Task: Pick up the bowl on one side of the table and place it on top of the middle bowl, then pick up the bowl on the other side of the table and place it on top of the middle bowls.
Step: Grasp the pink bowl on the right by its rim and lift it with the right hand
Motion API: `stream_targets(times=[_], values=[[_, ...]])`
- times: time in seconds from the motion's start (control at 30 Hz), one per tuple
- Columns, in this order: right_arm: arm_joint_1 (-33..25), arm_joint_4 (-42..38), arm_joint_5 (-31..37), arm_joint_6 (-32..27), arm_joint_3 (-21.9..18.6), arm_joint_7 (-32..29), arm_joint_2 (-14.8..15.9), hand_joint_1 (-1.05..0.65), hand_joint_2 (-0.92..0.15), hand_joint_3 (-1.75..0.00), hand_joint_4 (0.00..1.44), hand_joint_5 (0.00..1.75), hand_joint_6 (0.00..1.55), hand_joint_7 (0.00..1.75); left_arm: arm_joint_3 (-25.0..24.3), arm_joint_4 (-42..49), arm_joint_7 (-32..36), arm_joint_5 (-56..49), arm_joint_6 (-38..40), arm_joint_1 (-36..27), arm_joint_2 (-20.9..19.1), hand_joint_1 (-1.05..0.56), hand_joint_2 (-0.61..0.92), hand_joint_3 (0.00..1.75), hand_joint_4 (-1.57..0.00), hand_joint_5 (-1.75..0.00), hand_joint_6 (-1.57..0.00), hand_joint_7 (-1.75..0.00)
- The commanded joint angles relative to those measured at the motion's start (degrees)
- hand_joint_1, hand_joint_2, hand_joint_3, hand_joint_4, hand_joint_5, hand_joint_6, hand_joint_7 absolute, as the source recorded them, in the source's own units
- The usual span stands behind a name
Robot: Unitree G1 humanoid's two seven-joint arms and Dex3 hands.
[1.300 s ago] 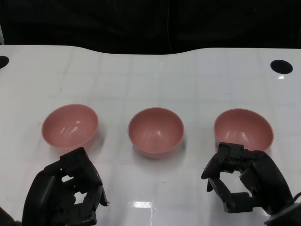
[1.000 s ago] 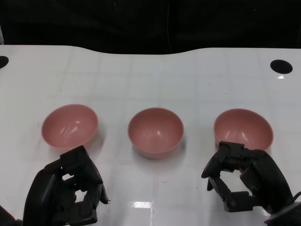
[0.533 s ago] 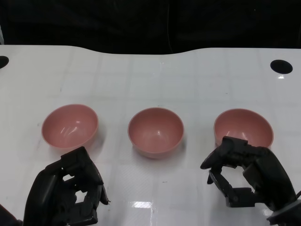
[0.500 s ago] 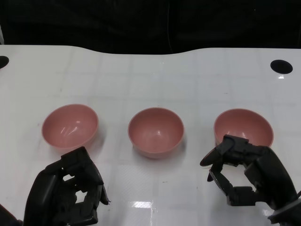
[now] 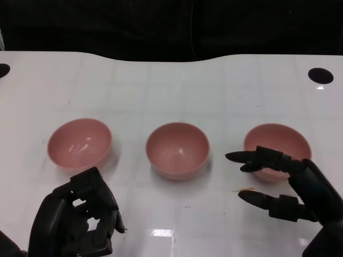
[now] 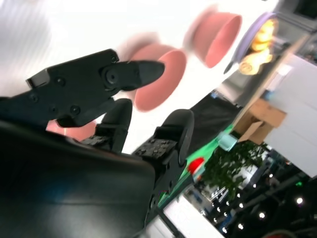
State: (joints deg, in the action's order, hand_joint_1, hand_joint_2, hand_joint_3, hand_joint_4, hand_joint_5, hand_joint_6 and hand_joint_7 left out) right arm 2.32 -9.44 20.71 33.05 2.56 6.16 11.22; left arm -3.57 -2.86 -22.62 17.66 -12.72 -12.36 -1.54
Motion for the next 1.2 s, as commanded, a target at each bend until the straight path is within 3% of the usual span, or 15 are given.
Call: stream_targets(times=[0.03, 0.33, 0.6, 0.87, 1.2], values=[[0.0, 4.4, 8.1, -4.3, -0.5, -4.8, 2.3, -0.60, -0.88, -0.01, 0.25, 0.69, 0.37, 0.14, -0.1, -0.8, 1.3, -0.7, 0.3, -0.2, -0.2, -0.10, 0.39, 1.45, -0.86, -1.70, -0.81, -1.54], [0.0, 8.9, 20.8, -13.8, 1.5, -11.7, 4.5, -0.64, -0.84, 0.00, 0.11, 0.54, 0.27, 0.04, 0.0, 0.0, 0.2, 0.7, -0.3, 0.3, -0.4, -0.08, 0.43, 1.39, -0.85, -1.71, -0.80, -1.55], [1.7, 11.1, 28.0, -24.4, 4.7, -8.5, 7.2, -0.65, -0.86, -0.01, 0.10, 0.51, 0.28, 0.03, 0.1, -0.5, 1.5, 0.2, 0.3, 0.3, 0.3, -0.08, 0.43, 1.37, -0.85, -1.69, -0.82, -1.54], [5.9, 7.0, 33.3, -30.6, 9.6, -6.4, 10.0, -0.65, -0.89, -0.01, 0.14, 0.45, 0.26, 0.01, 0.3, 0.7, 0.6, -0.2, -1.9, 0.8, 0.1, -0.09, 0.43, 1.40, -0.83, -1.71, -0.78, -1.56], [12.9, -4.9, 36.5, -31.9, 17.3, -7.1, 11.5, -0.60, -0.91, 0.00, 0.28, 0.34, 0.33, 0.02, 0.3, 0.9, 0.3, 1.2, -1.0, 1.1, 0.0, -0.06, 0.43, 1.42, -0.83, -1.72, -0.79, -1.55]])
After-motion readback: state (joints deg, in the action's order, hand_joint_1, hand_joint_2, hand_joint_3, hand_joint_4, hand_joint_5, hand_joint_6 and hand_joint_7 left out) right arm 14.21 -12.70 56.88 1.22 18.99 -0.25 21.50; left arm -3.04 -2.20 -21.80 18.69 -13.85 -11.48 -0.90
